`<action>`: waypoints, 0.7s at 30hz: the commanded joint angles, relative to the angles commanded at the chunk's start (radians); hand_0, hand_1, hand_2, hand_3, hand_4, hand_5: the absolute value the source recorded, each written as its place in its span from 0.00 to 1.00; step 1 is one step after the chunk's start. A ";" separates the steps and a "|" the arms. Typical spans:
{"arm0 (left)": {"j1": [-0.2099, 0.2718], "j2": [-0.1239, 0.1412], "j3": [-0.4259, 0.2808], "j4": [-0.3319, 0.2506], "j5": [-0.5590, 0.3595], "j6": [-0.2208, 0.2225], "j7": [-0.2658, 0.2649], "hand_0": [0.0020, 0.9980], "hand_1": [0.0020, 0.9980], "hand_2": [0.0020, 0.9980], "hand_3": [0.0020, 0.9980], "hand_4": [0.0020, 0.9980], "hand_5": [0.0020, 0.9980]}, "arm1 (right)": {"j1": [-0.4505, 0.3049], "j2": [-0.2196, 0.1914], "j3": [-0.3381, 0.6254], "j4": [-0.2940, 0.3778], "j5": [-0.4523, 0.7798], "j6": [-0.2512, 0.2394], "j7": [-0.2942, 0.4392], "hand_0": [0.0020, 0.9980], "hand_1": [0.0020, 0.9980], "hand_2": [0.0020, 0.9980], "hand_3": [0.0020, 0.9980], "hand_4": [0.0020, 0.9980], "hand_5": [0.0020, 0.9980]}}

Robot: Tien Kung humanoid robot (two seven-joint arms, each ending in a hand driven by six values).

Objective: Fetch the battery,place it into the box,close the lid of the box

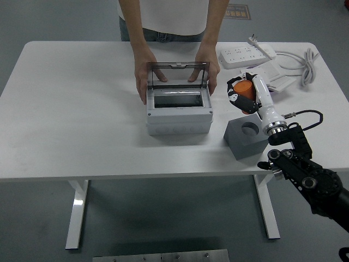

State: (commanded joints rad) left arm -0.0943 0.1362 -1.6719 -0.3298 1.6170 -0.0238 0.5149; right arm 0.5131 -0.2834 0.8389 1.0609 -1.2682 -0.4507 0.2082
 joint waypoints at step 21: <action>0.003 0.016 0.006 -0.007 -0.018 0.008 0.014 0.52 0.73 0.59 0.53 0.31 0.00 | 0.277 0.064 -0.259 -0.045 -0.622 0.203 -0.330 0.18 0.23 0.31 0.32 0.03 0.00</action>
State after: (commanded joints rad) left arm -0.0916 0.1525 -1.6662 -0.3367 1.5986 -0.0155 0.5286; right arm 0.7897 -0.2194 0.5800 1.0156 -1.8904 -0.2472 -0.1221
